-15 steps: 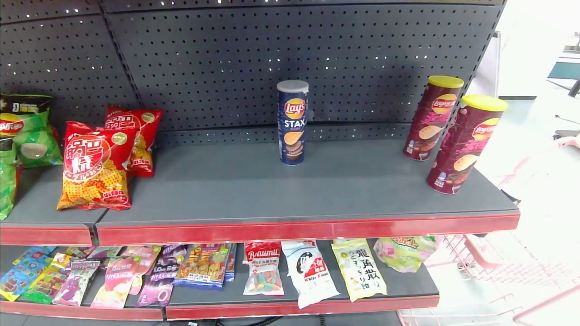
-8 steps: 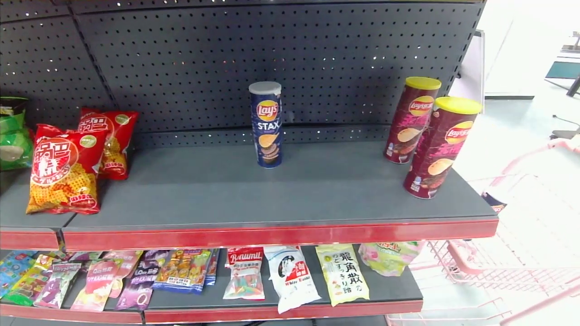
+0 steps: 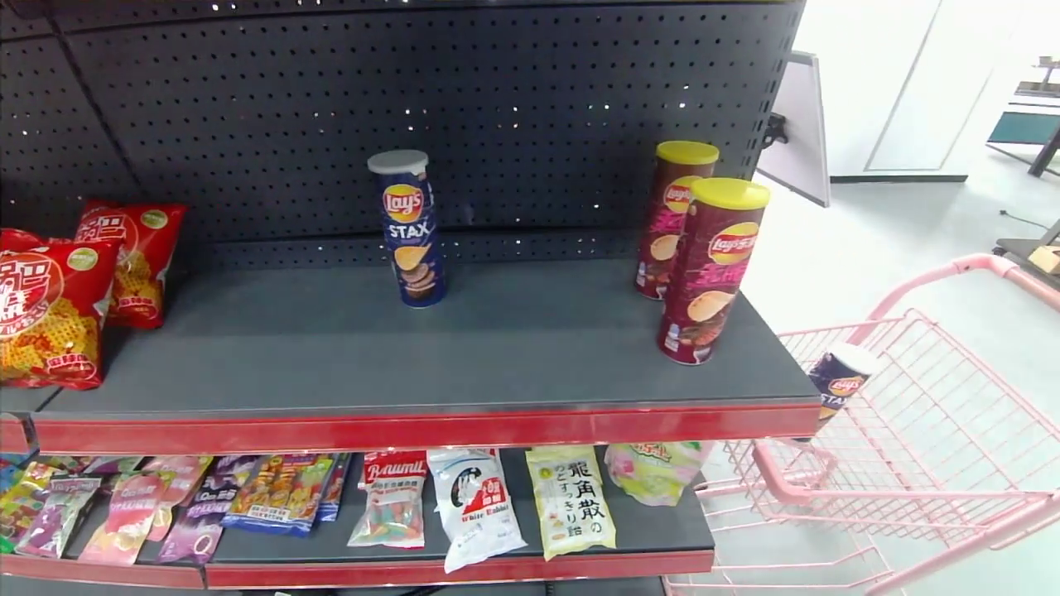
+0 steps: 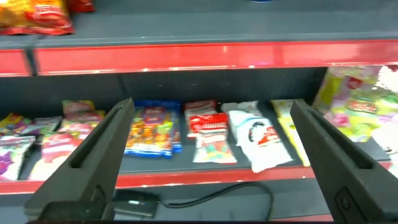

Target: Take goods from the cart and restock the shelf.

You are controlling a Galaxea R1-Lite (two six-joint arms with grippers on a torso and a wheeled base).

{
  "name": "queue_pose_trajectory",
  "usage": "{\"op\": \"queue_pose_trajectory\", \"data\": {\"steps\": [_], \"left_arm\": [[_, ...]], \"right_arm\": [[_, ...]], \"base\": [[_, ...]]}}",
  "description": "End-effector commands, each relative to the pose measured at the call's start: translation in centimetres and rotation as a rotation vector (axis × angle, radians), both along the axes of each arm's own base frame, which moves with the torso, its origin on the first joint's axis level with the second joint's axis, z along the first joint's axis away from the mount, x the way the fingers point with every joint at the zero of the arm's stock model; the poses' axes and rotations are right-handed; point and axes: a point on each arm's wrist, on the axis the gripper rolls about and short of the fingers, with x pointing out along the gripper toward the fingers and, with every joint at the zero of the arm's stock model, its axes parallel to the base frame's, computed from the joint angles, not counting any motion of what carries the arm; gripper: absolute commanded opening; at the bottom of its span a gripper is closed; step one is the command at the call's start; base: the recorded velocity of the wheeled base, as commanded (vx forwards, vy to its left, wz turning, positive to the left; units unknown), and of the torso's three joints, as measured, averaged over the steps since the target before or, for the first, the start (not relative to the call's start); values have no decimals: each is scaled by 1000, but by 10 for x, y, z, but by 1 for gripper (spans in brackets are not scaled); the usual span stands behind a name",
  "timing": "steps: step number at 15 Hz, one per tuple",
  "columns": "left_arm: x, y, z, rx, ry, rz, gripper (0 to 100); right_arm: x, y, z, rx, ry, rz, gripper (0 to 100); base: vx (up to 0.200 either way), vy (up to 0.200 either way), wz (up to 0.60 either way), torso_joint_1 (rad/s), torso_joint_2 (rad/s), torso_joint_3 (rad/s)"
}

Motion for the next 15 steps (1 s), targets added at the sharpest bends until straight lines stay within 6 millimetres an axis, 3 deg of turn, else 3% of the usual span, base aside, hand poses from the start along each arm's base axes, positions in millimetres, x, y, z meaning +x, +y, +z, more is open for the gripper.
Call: {"op": "queue_pose_trajectory", "data": {"steps": [1, 15], "left_arm": [[0, 0, 0, 0, -1, 0, 100], [0, 0, 0, -5, 2, 0, 100]], "right_arm": [[0, 0, 0, -1, 0, 0, 100], [0, 0, 0, -1, 0, 0, 100]], "base": [[0, -200, 0, 2, -2, -2], [0, -200, 0, 2, 1, 3]]}}
